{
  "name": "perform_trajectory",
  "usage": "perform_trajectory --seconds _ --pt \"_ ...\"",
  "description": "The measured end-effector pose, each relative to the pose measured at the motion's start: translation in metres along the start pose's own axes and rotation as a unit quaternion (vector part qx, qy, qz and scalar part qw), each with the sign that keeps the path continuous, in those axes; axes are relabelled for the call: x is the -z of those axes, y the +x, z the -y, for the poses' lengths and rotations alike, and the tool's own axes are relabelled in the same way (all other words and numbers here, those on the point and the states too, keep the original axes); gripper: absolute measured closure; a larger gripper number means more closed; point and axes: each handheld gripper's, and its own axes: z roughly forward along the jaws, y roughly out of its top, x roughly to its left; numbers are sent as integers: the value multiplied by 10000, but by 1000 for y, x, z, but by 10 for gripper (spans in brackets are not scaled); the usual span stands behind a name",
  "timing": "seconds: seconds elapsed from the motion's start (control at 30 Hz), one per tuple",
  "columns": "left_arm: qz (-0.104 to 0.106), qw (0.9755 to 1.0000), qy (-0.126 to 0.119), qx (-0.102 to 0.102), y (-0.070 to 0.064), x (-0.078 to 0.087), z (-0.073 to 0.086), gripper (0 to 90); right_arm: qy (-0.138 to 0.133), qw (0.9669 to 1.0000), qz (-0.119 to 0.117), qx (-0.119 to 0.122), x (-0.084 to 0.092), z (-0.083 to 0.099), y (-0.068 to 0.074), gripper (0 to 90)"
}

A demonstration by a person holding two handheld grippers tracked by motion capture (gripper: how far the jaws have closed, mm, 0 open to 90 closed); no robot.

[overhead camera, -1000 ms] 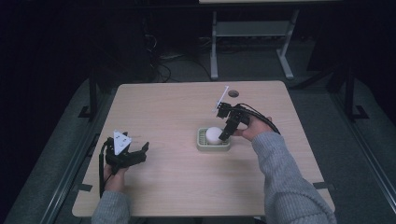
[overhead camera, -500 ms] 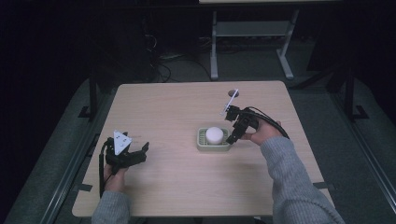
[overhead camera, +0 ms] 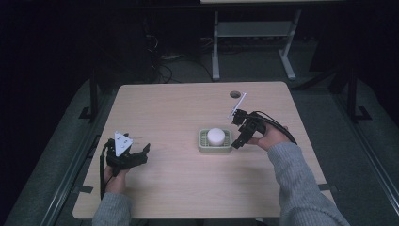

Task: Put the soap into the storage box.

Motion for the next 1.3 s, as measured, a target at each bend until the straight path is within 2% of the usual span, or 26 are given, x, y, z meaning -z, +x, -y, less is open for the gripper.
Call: perform_trajectory --seconds 0.33,0.4,0.8,1.3 --pt "-2 10000 -21 -5 -1 0 0 149 13 10000 56 -17 7 8 3 247" --pt "4 10000 -9 -11 -1 0 0 149 -52 10000 51 -39 8 11 4 247" --pt "1 10000 32 -22 -1 0 0 148 -51 9999 -14 -135 2 28 5 247" --pt "-5 10000 31 -30 -1 0 0 149 -173 9995 1 -278 6 52 8 250"
